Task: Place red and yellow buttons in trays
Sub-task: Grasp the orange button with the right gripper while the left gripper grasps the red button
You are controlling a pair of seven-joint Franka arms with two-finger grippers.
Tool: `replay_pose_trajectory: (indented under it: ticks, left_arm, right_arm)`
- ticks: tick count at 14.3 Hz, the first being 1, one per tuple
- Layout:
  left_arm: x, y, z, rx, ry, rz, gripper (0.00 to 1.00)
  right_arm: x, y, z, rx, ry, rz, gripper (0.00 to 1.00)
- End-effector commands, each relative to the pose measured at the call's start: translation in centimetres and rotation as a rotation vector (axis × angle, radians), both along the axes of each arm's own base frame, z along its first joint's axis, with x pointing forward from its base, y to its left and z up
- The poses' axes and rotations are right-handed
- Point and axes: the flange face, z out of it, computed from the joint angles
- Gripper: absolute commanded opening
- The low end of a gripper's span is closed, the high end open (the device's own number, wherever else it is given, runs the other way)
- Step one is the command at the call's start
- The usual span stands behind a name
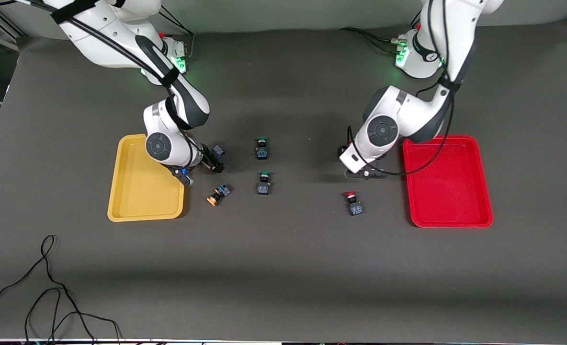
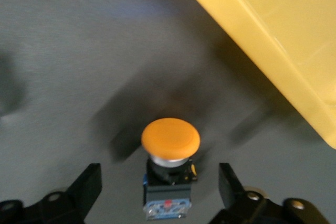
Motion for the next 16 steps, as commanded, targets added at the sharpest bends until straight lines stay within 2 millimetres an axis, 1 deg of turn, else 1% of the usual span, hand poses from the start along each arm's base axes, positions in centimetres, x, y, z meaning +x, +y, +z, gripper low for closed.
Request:
replay_pose_trajectory:
  ticks: [1,2,3,4,5,6,7,8,9,10,12,13,14,15,16]
  left_arm:
    - [-1.3,-1.3,-1.6,-0.026,-0.025,0.025,0.94]
    - [-1.3,-1.3,-1.8,-0.025,-0.024,0.026,0.88]
    - [-1.3,-1.2,-1.7,-0.023,-0.021,0.024,0.78]
    - [-1.4,-1.3,-1.7,-0.021,-0.017,0.022,0.6]
    - [-1.4,-1.3,-1.7,-0.02,-0.016,0.019,0.42]
    - [-1.3,-1.2,-1.7,-0.022,-0.019,0.021,0.29]
    - [-1.4,-1.3,-1.7,-0.022,-0.019,0.02,0.22]
    - [-1.3,-1.2,-1.6,-0.022,-0.019,0.022,0.11]
    - [-1.1,-1.3,-0.7,-0.022,-0.025,0.026,0.0]
    - [-0.5,-1.1,1.7,-0.02,-0.032,0.026,0.0]
    - [1.4,-0.3,7.7,0.026,0.043,0.02,0.0]
    - [2.9,0.7,10.7,0.049,0.082,0.032,0.0]
    - [4.1,2.1,13.3,0.062,0.105,0.044,0.0]
    - [4.7,3.7,15.0,0.067,0.123,0.035,0.0]
    - [5.0,5.8,16.1,0.073,0.117,-0.003,0.0]
  right_arm:
    - [-0.5,0.6,-0.3,-0.002,0.009,-0.039,0.64]
    - [-0.6,0.8,-0.3,-0.003,0.011,-0.039,0.38]
    - [-0.6,0.6,-0.3,-0.003,0.011,-0.043,0.18]
    - [-0.5,0.6,-0.3,-0.002,0.011,-0.044,0.07]
    - [-0.4,0.5,-0.3,0.0,0.01,-0.046,0.01]
    - [-0.2,0.4,-0.1,0.004,0.003,-0.04,0.0]
    - [0.0,0.3,0.3,0.006,-0.005,-0.04,0.0]
    - [0.5,0.0,0.8,0.007,-0.011,-0.048,0.0]
    - [1.2,-0.1,2.3,0.014,-0.039,-0.05,0.0]
    - [2.2,-0.4,4.4,0.015,-0.058,-0.055,0.0]
    - [3.9,-1.2,9.1,0.017,-0.09,-0.054,0.0]
    - [4.9,-3.1,10.9,0.018,-0.113,-0.023,0.0]
    - [5.7,-6.0,12.0,0.026,-0.127,0.021,0.0]
    - [6.2,-9.2,12.7,0.035,-0.149,0.061,0.0]
    - [6.1,-12.1,12.3,0.04,-0.149,0.085,0.0]
